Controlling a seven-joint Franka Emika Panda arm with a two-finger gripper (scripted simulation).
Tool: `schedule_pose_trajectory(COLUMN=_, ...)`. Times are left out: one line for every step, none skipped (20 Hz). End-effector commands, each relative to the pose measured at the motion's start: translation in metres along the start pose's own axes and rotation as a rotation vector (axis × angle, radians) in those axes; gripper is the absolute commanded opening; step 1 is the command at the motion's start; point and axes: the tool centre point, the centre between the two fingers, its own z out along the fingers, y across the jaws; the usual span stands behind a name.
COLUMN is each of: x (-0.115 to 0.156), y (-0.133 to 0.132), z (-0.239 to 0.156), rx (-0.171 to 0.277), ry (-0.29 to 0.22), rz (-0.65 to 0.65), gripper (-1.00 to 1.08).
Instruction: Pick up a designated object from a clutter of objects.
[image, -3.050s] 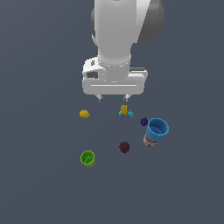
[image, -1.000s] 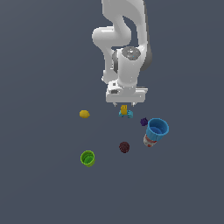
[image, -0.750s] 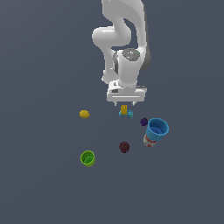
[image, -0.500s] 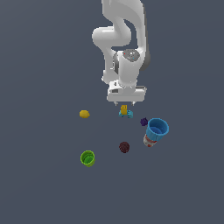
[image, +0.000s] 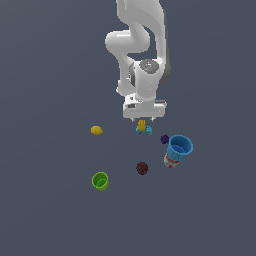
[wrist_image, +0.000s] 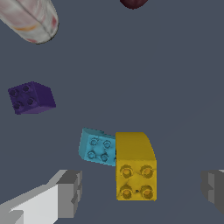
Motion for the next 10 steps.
schedule_pose_trajectory(x=-0.001, y=0.000, z=0.009, rx=0.000, ry=-0.001, rz=0.000, gripper=1.00)
schedule_pose_trajectory(x=-0.001, y=0.000, z=0.013, rx=0.000, ry=-0.001, rz=0.000, gripper=1.00)
schedule_pose_trajectory(x=-0.001, y=0.000, z=0.017, rx=0.000, ry=-0.001, rz=0.000, gripper=1.00)
schedule_pose_trajectory(x=-0.001, y=0.000, z=0.021, rx=0.000, ry=-0.001, rz=0.000, gripper=1.00)
schedule_pose_trajectory(x=-0.001, y=0.000, z=0.025, rx=0.000, ry=-0.001, rz=0.000, gripper=1.00)
schedule_pose_trajectory(x=-0.001, y=0.000, z=0.028, rx=0.001, ry=0.000, rz=0.000, gripper=1.00)
schedule_pose_trajectory(x=-0.001, y=0.000, z=0.031, rx=0.001, ry=0.000, rz=0.000, gripper=1.00)
schedule_pose_trajectory(x=-0.001, y=0.000, z=0.033, rx=0.001, ry=0.000, rz=0.000, gripper=1.00)
schedule_pose_trajectory(x=-0.001, y=0.000, z=0.035, rx=0.001, ry=0.000, rz=0.000, gripper=1.00)
schedule_pose_trajectory(x=-0.001, y=0.000, z=0.037, rx=0.001, ry=0.000, rz=0.000, gripper=1.00)
